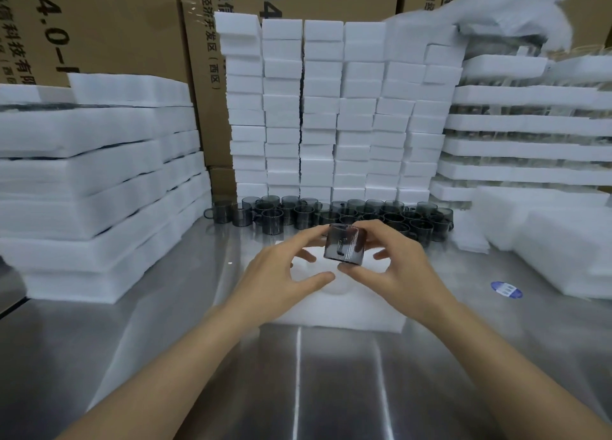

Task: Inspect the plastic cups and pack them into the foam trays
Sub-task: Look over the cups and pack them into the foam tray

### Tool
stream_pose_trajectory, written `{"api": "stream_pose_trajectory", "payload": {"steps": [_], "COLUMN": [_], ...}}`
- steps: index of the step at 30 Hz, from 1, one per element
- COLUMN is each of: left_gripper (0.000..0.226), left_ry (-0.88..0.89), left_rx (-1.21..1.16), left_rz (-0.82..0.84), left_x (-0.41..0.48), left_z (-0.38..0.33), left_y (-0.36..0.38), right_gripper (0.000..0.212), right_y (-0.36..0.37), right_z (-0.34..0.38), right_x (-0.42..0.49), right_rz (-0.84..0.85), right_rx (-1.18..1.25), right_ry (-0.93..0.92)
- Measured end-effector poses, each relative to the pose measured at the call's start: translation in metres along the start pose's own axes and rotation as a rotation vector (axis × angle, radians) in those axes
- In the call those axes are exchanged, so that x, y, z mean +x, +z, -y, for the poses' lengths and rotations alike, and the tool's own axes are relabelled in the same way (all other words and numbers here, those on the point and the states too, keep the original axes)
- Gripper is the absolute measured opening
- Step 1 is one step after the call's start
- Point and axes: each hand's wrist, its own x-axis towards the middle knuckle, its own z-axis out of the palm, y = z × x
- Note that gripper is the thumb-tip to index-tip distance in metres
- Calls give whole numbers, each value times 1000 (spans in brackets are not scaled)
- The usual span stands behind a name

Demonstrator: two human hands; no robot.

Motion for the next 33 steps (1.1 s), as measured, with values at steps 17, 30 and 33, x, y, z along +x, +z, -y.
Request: {"api": "stream_pose_trajectory", "payload": {"steps": [17,30,33], "left_gripper": [95,68,69], "left_ry": [-361,-243,-269], "left_rx": [-21,89,118], "left_rz": [78,-93,-89], "left_x": [9,9,7], "left_z": [30,25,26], "left_y": [-14,-13,-13], "right_gripper": [38,50,40], "right_y": [-14,-32,-41], "right_z": [0,-3,-2], "right_x": [16,11,10], "right_rz": [-387,-69,140], "right_rx": [634,310,191], "right_ry": [374,249,264]}}
